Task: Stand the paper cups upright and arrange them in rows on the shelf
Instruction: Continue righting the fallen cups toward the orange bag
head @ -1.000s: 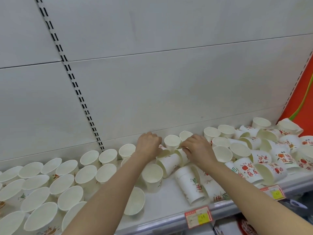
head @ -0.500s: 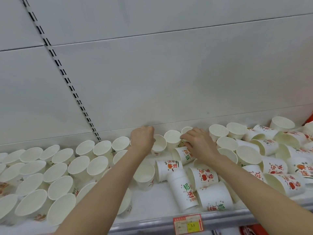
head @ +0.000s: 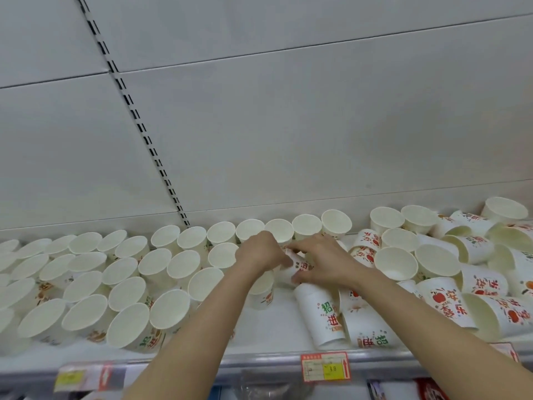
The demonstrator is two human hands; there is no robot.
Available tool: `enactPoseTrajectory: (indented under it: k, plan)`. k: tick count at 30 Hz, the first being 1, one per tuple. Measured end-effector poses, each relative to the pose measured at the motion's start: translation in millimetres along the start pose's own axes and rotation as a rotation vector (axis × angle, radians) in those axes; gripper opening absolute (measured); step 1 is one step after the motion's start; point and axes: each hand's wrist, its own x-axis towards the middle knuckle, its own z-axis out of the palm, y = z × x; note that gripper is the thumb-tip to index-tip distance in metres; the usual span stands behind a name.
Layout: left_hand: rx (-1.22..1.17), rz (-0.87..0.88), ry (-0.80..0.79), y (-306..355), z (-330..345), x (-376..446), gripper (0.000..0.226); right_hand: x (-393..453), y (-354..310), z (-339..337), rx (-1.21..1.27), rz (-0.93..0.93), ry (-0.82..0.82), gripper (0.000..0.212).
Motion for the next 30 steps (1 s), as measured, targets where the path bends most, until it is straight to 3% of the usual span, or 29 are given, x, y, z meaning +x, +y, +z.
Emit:
enactPoseTrajectory:
  k: [3, 6, 12, 15, 22, 27, 30]
  plan:
    - [-0.294, 0.08, 0.038, 0.7, -10.1, -10.4, 0.03, 0.4, -2.2, -1.8, 0.081, 0.048, 0.044, 0.083]
    - [-0.387, 0.197, 0.123, 3.0, -24.3, -31.3, 0.018, 0.2, -9.6, -6.5, 0.239, 0.057, 0.143, 0.084]
    - [-0.16, 0.196, 0.666, -16.6, -36.9, -77.8, 0.017, -2.7, -20.3, -5.0, 0.295, 0.085, 0.279, 0.065]
    - [-0.185, 0.361, 0.842, -45.4, -33.4, -112.5, 0.015, -2.8, -23.2, 2.6, 0.395, 0.131, 0.331, 0.068]
    - [0.292, 0.752, 0.672, -91.6, 35.7, -136.9, 0.02, 4.0, -37.0, 16.9, 0.207, 0.296, 0.253, 0.082]
    - [0.477, 0.744, 0.628, -96.1, 48.6, -114.0, 0.019, 4.2, -46.5, 25.9, 0.128, 0.347, 0.145, 0.087]
    - [0.418, 0.689, 0.595, -95.4, 45.0, -106.3, 0.022, -4.3, -49.4, 22.7, 0.144, 0.323, 0.15, 0.087]
